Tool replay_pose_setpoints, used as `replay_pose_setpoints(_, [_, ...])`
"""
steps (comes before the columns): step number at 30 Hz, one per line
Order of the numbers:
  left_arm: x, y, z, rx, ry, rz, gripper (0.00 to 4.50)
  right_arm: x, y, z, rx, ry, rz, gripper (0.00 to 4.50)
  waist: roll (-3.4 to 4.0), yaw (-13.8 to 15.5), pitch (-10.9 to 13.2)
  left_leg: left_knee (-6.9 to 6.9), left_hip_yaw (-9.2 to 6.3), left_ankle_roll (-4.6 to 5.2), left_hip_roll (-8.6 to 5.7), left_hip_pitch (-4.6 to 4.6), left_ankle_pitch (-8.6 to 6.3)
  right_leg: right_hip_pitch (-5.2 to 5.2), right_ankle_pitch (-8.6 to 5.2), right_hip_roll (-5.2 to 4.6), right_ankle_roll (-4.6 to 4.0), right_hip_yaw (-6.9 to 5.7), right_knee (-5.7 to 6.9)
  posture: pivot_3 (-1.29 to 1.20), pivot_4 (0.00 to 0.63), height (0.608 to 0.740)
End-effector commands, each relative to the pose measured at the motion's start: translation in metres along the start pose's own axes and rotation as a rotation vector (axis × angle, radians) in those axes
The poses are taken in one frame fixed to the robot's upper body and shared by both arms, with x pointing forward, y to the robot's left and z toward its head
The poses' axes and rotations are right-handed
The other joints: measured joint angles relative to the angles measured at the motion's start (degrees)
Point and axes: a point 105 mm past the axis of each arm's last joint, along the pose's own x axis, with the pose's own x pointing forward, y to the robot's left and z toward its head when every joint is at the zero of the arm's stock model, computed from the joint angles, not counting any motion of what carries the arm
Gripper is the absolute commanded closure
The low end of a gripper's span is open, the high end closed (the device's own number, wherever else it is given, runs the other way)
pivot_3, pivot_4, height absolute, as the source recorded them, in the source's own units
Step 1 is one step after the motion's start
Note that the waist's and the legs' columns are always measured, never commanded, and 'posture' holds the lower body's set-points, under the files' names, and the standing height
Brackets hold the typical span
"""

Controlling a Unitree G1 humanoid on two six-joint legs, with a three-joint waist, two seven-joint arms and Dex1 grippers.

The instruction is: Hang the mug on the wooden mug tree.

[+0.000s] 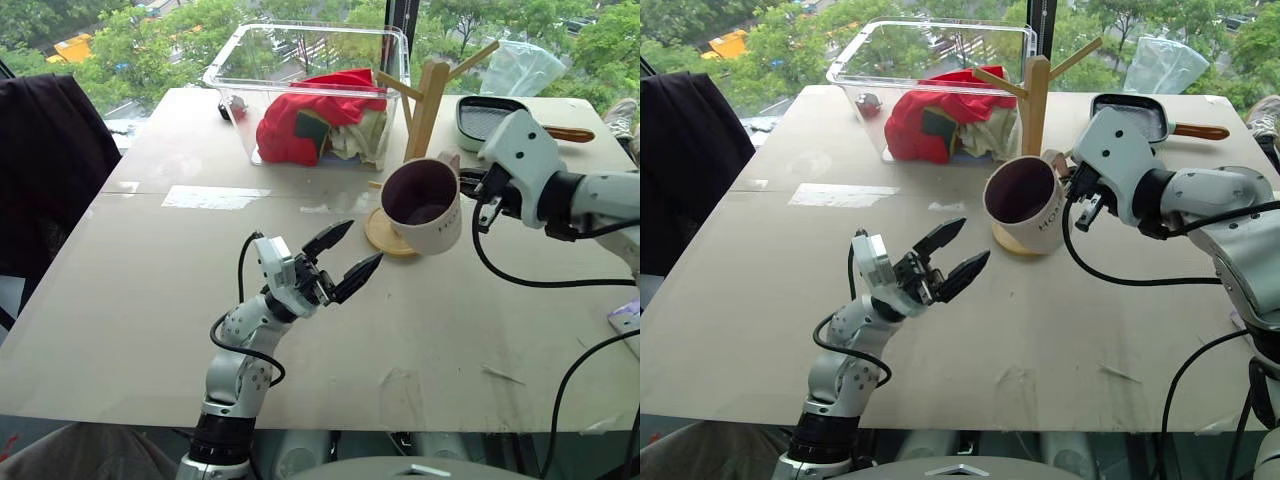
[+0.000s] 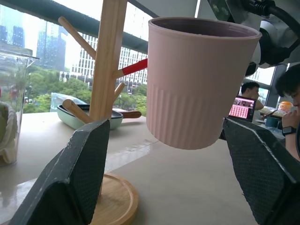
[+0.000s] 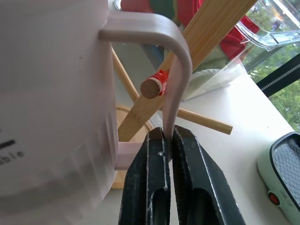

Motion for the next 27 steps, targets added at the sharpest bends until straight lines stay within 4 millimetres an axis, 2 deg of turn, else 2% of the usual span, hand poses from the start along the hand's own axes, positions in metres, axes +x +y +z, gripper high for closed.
replay_pose_setpoints(1, [0.002,0.001,0.008,0.037,-0.032,0.003,0.58,-0.003,-0.01,0.007,-0.051,0.008,-0.051,4.5,0.0,0.0,0.0,0.0,0.0,0.0,0.0,0.0,0.0,0.0,0.0,0.0,0.0,0.0,0.0,0.0,0.15,0.74])
replay_pose_setpoints(6, [0.004,0.001,0.007,0.04,-0.034,0.003,0.58,0.005,-0.014,0.014,-0.044,-0.011,-0.06,4.5,0.0,-0.08,0.01,0.0,0.01,0.0,0.0,-0.01,0.0,-0.02,0.0,0.0,0.0,0.01,0.0,0.0,0.15,0.74])
replay_pose_setpoints(9, [0.004,0.002,0.007,0.048,-0.03,0.002,0.58,0.008,-0.022,0.015,-0.028,-0.014,-0.1,3.62,0.0,-0.06,0.01,-0.01,0.01,0.0,0.02,-0.01,0.0,-0.03,0.0,0.01,0.0,-0.01,0.0,0.0,0.15,0.74])
replay_pose_setpoints(11, [0.005,0.002,0.007,0.053,-0.029,0.002,0.58,0.009,-0.023,0.015,-0.027,-0.014,-0.105,2.78,0.0,0.02,0.01,-0.01,0.01,0.0,0.02,-0.02,0.0,-0.02,0.0,0.01,0.0,-0.01,0.0,0.0,0.15,0.74])
replay_pose_setpoints(16, [0.005,0.005,0.009,0.061,-0.031,0.001,0.58,0.01,-0.027,0.016,0.006,-0.03,-0.141,0.25,0.0,-0.02,0.01,-0.01,0.0,0.0,0.01,-0.03,0.0,-0.03,0.0,0.0,0.0,-0.02,-0.01,0.0,0.15,0.74])
replay_pose_setpoints(17, [0.005,0.005,0.009,0.061,-0.031,0.0,0.58,0.009,-0.028,0.015,0.011,-0.029,-0.147,0.08,0.0,-0.07,0.01,-0.01,0.0,0.0,0.01,-0.03,0.0,-0.03,0.0,0.0,0.0,-0.02,0.0,0.0,0.15,0.74])
replay_pose_setpoints(21, [0.0,0.003,0.007,0.058,0.0,-0.002,0.58,-0.005,-0.027,-0.003,0.084,-0.004,-0.136,0.08,-0.03,0.17,0.0,-0.03,-0.01,0.0,0.02,-0.04,0.0,-0.04,0.0,0.0,0.0,-0.04,-0.01,0.0,0.15,0.74])
replay_pose_setpoints(27, [-0.027,-0.001,-0.008,0.044,0.139,0.048,0.58,-0.029,0.005,-0.067,0.258,0.016,-0.114,0.08,0.01,0.0,0.02,-0.07,-0.11,0.09,0.02,-0.18,-0.07,-0.04,-0.01,-0.06,0.04,-0.19,-0.17,0.0,0.15,0.74])
